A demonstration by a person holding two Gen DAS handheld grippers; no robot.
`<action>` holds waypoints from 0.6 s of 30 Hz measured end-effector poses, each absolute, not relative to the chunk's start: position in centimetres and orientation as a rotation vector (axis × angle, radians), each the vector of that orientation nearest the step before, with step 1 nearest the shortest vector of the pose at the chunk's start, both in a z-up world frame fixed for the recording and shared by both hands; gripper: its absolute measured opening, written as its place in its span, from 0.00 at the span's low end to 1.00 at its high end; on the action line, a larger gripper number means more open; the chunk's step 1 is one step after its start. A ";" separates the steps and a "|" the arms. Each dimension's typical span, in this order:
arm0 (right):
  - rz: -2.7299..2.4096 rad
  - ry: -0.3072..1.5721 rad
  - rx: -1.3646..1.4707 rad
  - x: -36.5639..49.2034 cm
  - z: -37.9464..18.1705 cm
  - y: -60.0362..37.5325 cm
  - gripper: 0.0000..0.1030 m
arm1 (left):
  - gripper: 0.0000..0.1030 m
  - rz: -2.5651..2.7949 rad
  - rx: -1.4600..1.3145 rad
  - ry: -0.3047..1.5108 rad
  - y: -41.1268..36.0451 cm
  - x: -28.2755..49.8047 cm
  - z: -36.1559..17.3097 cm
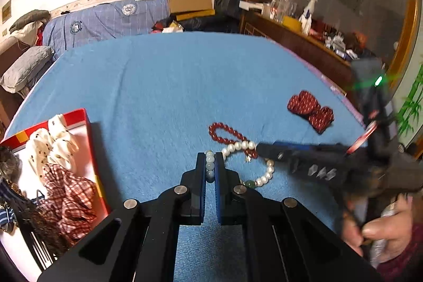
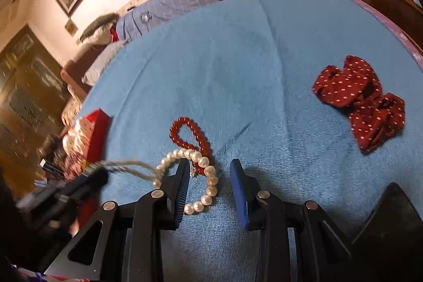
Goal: Organize jewelry
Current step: 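Grasp the pale pearl strand with the left gripper while the right grasps the green-bead pearl bracelet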
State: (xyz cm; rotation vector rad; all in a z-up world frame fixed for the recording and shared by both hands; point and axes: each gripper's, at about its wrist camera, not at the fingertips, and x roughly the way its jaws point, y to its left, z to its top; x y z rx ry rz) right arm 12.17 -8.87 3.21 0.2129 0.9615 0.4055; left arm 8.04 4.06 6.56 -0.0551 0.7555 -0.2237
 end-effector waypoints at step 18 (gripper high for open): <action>0.438 0.697 0.195 8.4 7.7 -9.9 0.10 | 0.05 -0.207 -0.093 0.682 5.6 6.8 8.1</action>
